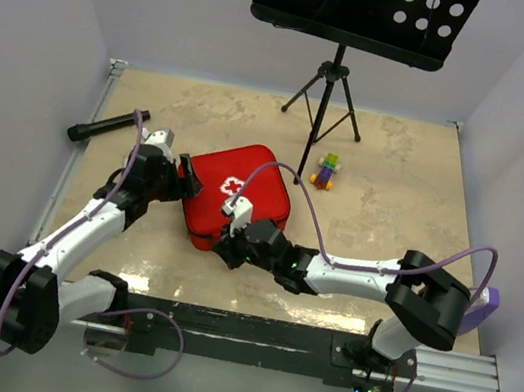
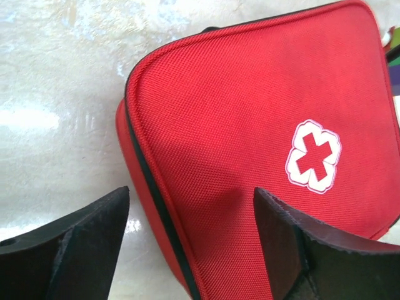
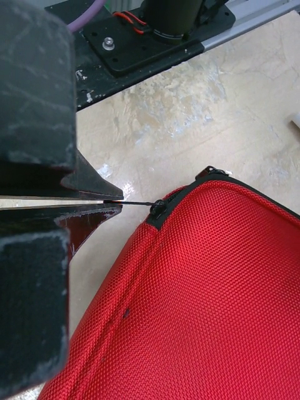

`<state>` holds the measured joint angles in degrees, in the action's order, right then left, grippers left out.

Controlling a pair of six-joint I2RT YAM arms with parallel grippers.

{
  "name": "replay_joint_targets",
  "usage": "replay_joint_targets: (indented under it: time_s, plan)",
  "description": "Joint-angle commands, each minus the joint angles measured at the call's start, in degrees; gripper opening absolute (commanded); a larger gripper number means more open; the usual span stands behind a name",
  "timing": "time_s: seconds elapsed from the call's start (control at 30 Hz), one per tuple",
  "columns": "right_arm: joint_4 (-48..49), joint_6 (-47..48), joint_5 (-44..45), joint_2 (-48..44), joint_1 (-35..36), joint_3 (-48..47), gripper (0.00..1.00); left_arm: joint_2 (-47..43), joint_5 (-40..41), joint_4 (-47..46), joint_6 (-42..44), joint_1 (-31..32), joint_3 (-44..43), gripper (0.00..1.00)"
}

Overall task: Organize the medicine kit
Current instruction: Zip the medicine box at the center of the board.

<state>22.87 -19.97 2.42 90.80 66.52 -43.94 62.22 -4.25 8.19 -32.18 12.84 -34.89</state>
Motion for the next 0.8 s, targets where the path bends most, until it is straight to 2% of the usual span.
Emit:
replay_joint_targets:
  time_s: [0.0,0.1,0.33,0.47,0.6,0.77]
  plan:
    - [0.42,-0.95,-0.92,-1.24,-1.74,-0.36,0.0,-0.43,3.98,4.72,1.68,0.08,-5.52,0.89]
    - [0.24,-1.65,-1.18,-2.3,-3.94,1.75,0.0,0.62,8.37,7.71,2.83,-0.27,-9.83,0.94]
    - [-1.25,-1.66,-1.97,-4.93,-11.84,5.35,0.0,6.06,8.82,7.03,3.79,-0.71,-15.9,0.98]
    - [-2.22,0.62,-2.24,-6.69,-13.96,6.32,0.0,11.33,4.88,2.11,6.87,-1.15,-17.4,1.0]
    - [-2.48,0.98,-2.24,-7.4,-14.75,6.59,0.0,18.28,-3.46,-3.08,7.13,-1.5,-19.15,1.0]
    - [-3.63,0.1,-3.91,-8.36,-14.75,6.15,0.0,25.14,-10.33,-5.02,8.54,-1.5,-23.11,1.0]
